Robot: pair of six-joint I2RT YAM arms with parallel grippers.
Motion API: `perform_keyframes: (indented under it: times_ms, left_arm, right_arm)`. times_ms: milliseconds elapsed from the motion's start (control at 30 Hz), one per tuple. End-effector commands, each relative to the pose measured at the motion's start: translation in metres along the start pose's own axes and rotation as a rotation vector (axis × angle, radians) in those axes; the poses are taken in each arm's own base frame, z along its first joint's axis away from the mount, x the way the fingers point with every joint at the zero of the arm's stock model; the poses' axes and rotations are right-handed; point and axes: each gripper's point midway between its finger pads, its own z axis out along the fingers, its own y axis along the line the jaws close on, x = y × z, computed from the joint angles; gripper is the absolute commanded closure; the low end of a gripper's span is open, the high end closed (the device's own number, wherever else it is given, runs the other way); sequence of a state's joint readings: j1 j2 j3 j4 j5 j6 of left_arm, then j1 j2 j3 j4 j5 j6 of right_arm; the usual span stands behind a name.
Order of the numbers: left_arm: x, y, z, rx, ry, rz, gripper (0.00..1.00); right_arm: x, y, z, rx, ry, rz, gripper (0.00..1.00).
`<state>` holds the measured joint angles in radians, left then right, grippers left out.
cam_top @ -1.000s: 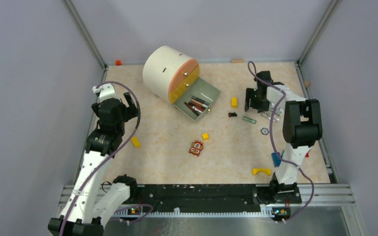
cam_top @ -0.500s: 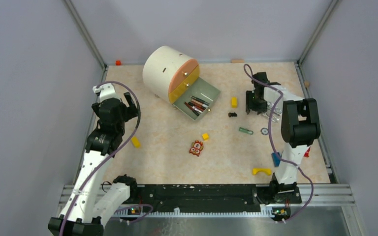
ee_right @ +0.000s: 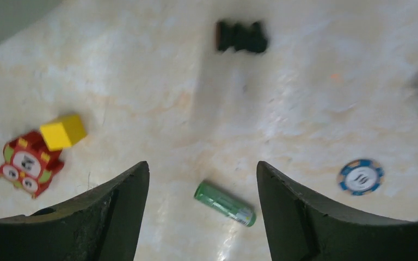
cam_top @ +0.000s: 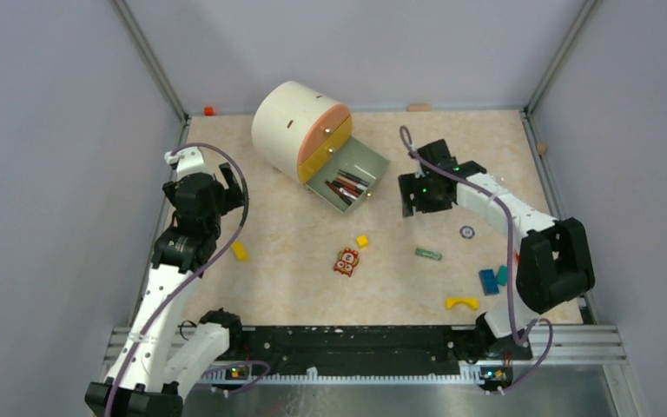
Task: Organize the makeup
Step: Pick up the makeup tool from the center of the board.
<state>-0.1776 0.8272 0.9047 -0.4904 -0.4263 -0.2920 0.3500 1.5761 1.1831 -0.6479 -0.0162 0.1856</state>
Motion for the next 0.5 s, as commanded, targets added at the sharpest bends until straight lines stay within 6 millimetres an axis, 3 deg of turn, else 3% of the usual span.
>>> perform_keyframes:
  times_ms: [0,200,333,467]
  left_arm:
    - [-0.009,-0.001,0.002,0.004,-0.036,-0.012,0.01]
    - [-0.008,-0.002,0.002,0.009,-0.033,-0.012,0.01]
    - [-0.009,-0.002,0.002,0.009,-0.034,-0.013,0.01]
    - [-0.008,-0.001,0.002,0.007,-0.033,-0.013,0.01]
  right_arm:
    - [0.083,0.03,-0.013,0.01,0.237,-0.106,0.28]
    - [0.121,0.032,-0.018,0.081,0.308,-0.188,0.26]
    - [0.13,0.027,-0.021,0.169,0.344,-0.237,0.25]
    - [0.142,0.022,-0.01,0.215,0.414,-0.265,0.25]
